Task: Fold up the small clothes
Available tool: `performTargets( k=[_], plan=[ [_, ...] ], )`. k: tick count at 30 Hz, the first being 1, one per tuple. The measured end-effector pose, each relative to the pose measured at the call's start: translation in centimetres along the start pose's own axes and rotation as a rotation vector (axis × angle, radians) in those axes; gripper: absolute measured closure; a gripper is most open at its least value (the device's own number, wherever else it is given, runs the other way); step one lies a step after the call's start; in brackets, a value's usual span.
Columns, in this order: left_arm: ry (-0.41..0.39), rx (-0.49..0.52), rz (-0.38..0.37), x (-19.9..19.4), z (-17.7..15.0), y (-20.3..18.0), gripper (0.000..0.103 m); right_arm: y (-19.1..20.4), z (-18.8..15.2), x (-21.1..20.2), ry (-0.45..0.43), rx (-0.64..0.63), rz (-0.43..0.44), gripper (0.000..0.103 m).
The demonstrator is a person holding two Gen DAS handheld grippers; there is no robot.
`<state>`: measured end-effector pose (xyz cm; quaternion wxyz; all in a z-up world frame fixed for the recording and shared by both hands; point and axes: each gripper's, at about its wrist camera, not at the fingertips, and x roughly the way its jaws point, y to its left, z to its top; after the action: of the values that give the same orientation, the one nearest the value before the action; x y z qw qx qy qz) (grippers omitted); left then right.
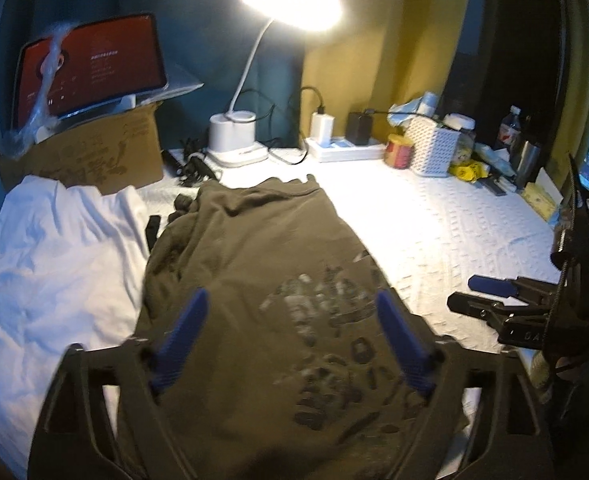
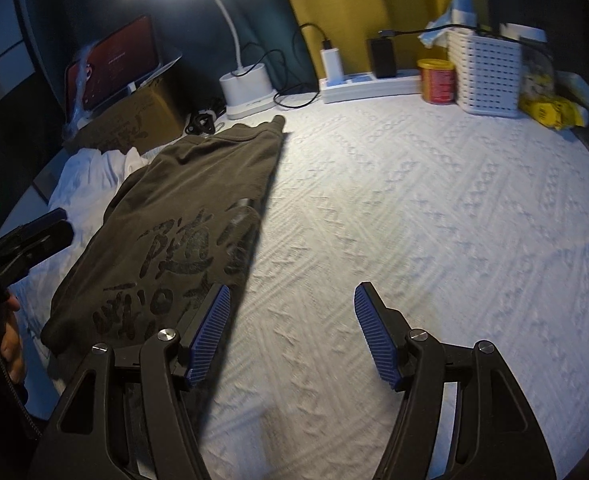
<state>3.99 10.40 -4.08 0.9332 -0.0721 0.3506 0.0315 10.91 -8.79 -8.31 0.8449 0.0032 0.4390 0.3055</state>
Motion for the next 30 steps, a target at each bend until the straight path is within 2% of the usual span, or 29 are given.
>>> performTargets(
  k=[17,23,30],
  plan=[
    [-0.077,0.142,-0.069,-3.2,1.0,-7.5,0.012,-4.0,-1.5,-8.3,-0.162,0.065,-0.093,0.034],
    [-0.122,0.164,-0.103,-4.8,1.8,-8.8,0.008,-5.0,-1.5,-11.4,-0.218,0.062,-0.138,0.034],
    [-0.182,0.182,-0.131,-6.8,2.7,-9.9,0.007,-5.8,-1.1,-14.7,-0.284,0.071,-0.17,0.034]
  ],
)
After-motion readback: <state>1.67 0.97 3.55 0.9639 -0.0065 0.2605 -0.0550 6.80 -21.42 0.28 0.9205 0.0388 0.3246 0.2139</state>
